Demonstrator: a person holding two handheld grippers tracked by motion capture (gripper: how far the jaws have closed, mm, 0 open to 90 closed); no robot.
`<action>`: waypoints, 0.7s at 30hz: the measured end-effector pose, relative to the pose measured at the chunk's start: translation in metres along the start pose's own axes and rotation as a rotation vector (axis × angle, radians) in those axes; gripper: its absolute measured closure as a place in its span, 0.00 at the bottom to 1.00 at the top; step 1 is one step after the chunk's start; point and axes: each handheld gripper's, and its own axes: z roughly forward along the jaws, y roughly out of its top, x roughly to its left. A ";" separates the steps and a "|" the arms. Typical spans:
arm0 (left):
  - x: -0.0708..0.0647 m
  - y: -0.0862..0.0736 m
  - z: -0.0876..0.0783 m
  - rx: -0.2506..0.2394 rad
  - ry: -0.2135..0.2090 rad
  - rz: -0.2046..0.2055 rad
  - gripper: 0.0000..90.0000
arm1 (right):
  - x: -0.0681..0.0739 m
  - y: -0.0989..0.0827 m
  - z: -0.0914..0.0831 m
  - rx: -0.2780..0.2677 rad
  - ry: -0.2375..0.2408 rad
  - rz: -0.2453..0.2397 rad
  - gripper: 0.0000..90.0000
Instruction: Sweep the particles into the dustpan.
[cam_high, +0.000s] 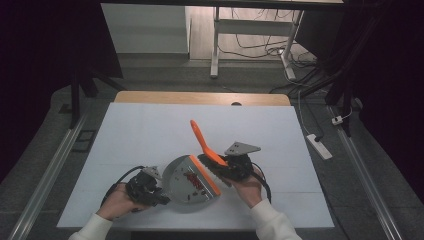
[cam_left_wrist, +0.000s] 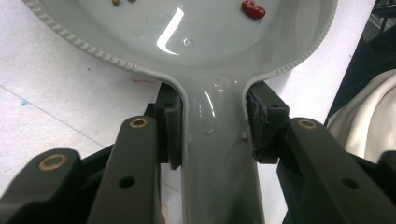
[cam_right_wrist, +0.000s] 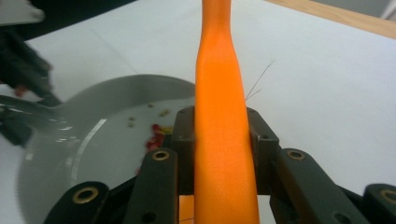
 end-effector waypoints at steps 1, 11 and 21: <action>0.000 0.000 0.000 0.000 0.001 0.000 0.68 | -0.003 -0.001 -0.001 0.003 -0.016 -0.001 0.78; 0.000 0.000 0.001 0.002 0.004 0.001 0.69 | -0.022 -0.011 0.005 0.078 -0.096 0.000 0.78; -0.001 0.001 0.003 -0.006 0.012 0.001 0.68 | 0.003 -0.014 0.024 0.109 -0.027 -0.043 0.78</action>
